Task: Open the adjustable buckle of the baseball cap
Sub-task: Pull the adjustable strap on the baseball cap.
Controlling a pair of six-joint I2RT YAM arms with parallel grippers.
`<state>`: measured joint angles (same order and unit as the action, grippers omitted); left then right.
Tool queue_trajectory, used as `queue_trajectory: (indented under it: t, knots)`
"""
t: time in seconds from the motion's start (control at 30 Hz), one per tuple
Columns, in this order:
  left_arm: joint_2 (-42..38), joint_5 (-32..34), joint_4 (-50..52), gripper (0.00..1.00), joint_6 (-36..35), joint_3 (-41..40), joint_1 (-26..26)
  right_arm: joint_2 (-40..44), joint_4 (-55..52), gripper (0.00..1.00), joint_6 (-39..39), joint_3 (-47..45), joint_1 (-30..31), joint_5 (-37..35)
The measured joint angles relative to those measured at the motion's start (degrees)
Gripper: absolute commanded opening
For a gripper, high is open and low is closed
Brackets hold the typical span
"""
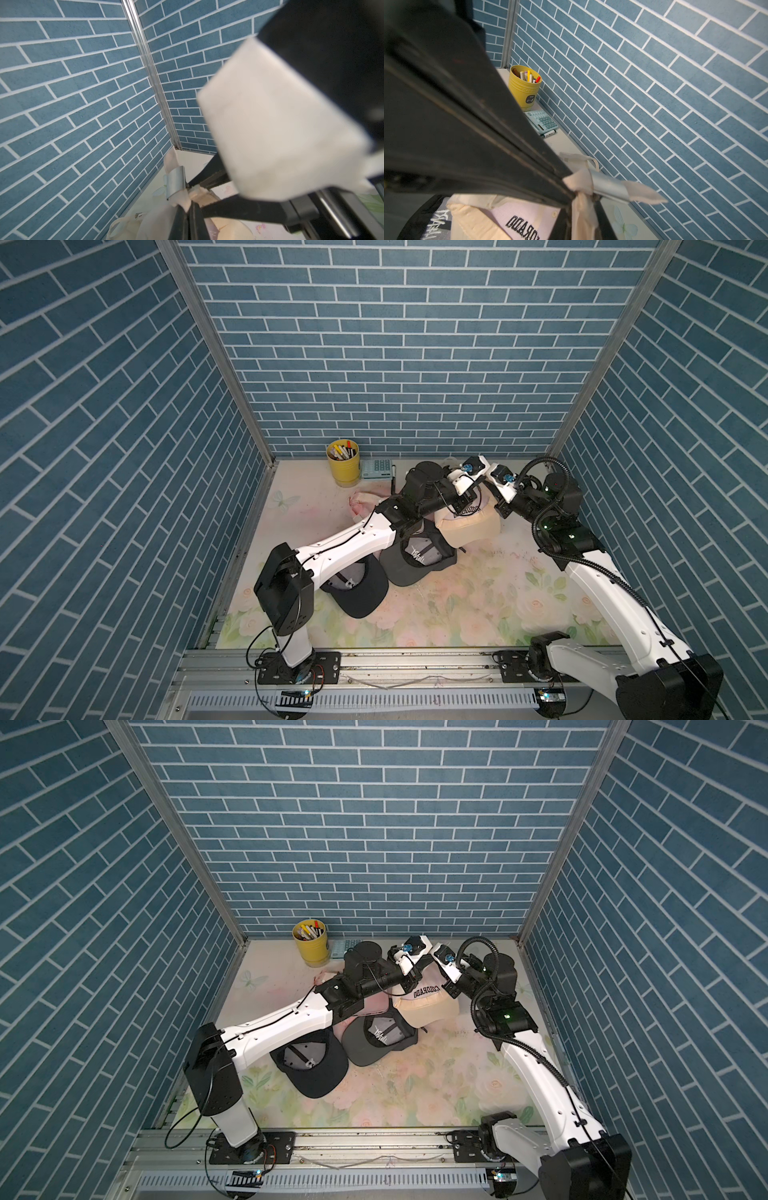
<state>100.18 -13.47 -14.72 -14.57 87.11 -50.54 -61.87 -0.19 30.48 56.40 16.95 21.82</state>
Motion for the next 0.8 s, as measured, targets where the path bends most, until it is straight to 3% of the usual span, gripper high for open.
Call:
queue_trajectory:
  t: [0.13, 0.27, 0.8]
  knots:
    - [0.0, -0.4, 0.3, 0.00, 0.0, 0.1, 0.0, 0.0, 0.0, 0.16, 0.0, 0.0, 0.0, 0.0]
    - [0.0, -0.6, 0.7, 0.00, 0.0, 0.3, 0.0, 0.0, 0.4, 0.00, -0.1, 0.0, 0.0, -0.7]
    - [-0.1, 0.6, 0.4, 0.02, 1.3, 0.0, 0.0, -0.1, 5.3, 0.00, -9.6, -0.8, 0.3, -6.1]
